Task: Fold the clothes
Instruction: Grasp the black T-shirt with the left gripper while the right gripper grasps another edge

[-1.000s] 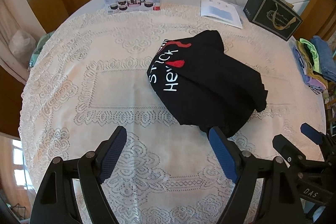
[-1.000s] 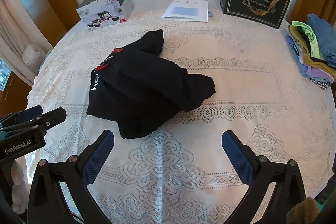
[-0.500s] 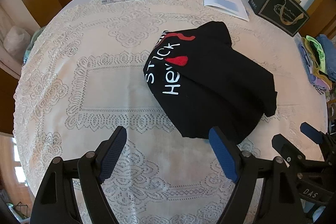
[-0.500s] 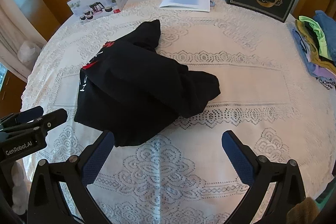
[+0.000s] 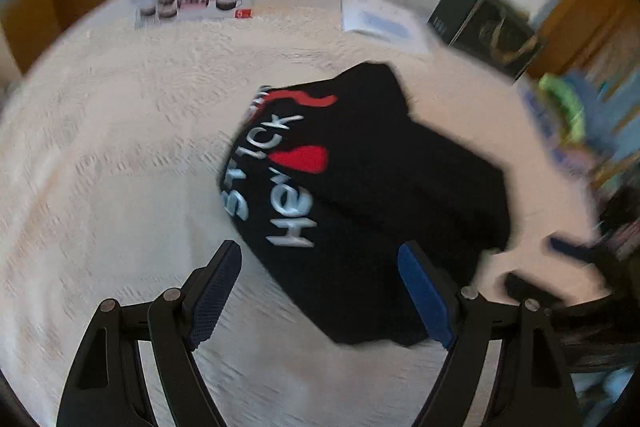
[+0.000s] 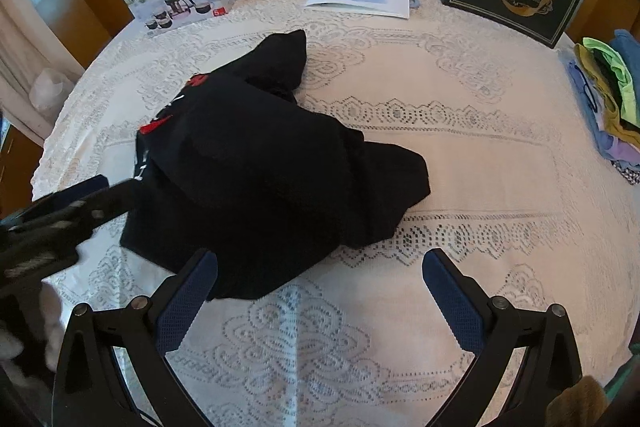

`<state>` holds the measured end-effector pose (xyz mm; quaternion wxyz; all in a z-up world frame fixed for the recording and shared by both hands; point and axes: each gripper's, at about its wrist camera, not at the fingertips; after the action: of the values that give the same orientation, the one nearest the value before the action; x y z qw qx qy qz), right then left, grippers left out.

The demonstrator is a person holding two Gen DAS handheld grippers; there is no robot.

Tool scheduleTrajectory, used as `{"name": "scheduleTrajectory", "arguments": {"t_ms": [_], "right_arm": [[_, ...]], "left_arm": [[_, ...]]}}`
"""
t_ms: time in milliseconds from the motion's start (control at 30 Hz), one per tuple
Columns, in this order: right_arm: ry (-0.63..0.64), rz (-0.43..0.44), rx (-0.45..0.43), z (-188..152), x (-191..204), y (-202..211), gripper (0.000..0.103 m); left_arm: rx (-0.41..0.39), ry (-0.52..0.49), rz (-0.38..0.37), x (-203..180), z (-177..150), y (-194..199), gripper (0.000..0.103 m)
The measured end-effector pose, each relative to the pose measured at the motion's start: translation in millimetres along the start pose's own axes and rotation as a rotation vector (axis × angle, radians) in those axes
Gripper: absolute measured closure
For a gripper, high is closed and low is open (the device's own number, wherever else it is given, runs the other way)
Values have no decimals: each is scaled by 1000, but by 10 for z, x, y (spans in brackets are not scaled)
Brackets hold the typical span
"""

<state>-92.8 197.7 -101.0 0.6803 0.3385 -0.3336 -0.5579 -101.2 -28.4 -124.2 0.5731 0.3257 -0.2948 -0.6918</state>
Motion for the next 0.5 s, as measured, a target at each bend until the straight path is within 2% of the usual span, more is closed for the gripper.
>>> {"name": "scheduleTrajectory", "arguments": {"t_ms": [67, 133, 167, 200, 267, 367, 433, 500], "right_arm": [[13, 10, 1, 21, 26, -121, 0], [19, 37, 13, 33, 54, -274, 8], [18, 46, 31, 25, 66, -373, 31], [17, 54, 51, 13, 78, -475, 54], [1, 83, 61, 1, 69, -533, 64], [-34, 116, -5, 98, -47, -310, 81], [-60, 116, -79, 207, -182, -61, 83], [-89, 78, -178, 355, -390, 305, 85]], "left_arm": [[27, -46, 54, -13, -30, -243, 23], [96, -1, 34, 53, -71, -486, 30], [109, 13, 22, 75, -85, -543, 40], [104, 16, 11, 83, -93, -559, 62], [104, 14, -10, 88, -94, -527, 96], [67, 58, -51, 171, -42, -296, 96], [7, 67, -99, 182, 61, 1, 96], [-58, 44, -123, 148, 153, 337, 96]]}}
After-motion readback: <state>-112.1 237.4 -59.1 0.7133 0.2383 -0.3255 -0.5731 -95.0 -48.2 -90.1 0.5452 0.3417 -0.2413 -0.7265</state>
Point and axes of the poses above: each gripper's, at about its wrist camera, not at the fingertips, and y roughly against the way its jaws point, x to its left, z to its top, and after that the axes turned 12 degrees about -x, right-handed
